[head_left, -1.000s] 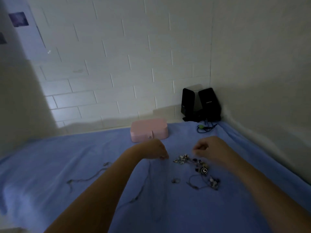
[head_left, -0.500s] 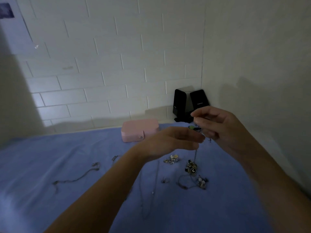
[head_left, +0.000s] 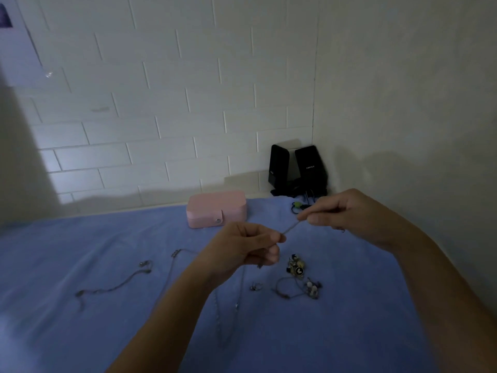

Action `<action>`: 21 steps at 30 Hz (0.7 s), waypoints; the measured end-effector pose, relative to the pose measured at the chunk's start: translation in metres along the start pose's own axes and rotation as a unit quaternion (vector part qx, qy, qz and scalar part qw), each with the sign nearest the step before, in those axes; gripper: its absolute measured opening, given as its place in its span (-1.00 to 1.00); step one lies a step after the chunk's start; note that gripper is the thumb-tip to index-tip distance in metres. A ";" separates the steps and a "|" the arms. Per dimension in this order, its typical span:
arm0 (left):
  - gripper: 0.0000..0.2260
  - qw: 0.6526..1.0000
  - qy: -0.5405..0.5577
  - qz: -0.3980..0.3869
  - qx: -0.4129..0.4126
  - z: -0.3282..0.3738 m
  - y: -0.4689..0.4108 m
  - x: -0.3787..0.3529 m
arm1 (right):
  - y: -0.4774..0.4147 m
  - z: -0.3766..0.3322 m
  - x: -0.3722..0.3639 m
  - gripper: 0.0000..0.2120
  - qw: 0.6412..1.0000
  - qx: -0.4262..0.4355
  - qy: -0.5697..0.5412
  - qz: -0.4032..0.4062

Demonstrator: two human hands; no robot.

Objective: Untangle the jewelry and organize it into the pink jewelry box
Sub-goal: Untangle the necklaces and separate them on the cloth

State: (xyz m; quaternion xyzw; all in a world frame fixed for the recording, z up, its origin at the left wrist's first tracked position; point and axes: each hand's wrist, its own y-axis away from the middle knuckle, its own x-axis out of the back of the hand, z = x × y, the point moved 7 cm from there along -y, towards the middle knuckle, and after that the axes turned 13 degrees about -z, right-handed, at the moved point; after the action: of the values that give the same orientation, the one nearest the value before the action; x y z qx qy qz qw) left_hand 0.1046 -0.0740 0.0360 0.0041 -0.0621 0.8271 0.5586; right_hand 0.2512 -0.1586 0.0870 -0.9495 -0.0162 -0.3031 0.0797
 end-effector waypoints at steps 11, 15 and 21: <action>-0.79 0.994 0.071 0.077 0.031 -0.011 0.009 0.020 | -0.011 0.011 -0.001 -0.70 0.995 0.026 -0.086 0.039; -0.63 0.966 0.250 0.062 0.018 -0.015 0.008 0.025 | -0.013 0.027 0.005 -0.55 0.934 0.084 -0.345 0.024; -0.76 0.960 0.270 0.067 0.021 -0.023 0.008 0.028 | -0.020 0.033 0.001 -0.77 0.822 0.135 -0.552 0.043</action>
State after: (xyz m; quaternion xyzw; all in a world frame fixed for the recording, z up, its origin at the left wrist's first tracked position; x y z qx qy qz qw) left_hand 0.0886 -0.0486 0.0142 -0.2120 0.1085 0.8342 0.4973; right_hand 0.2694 -0.1331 0.0636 -0.9376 -0.0569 0.2803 0.1976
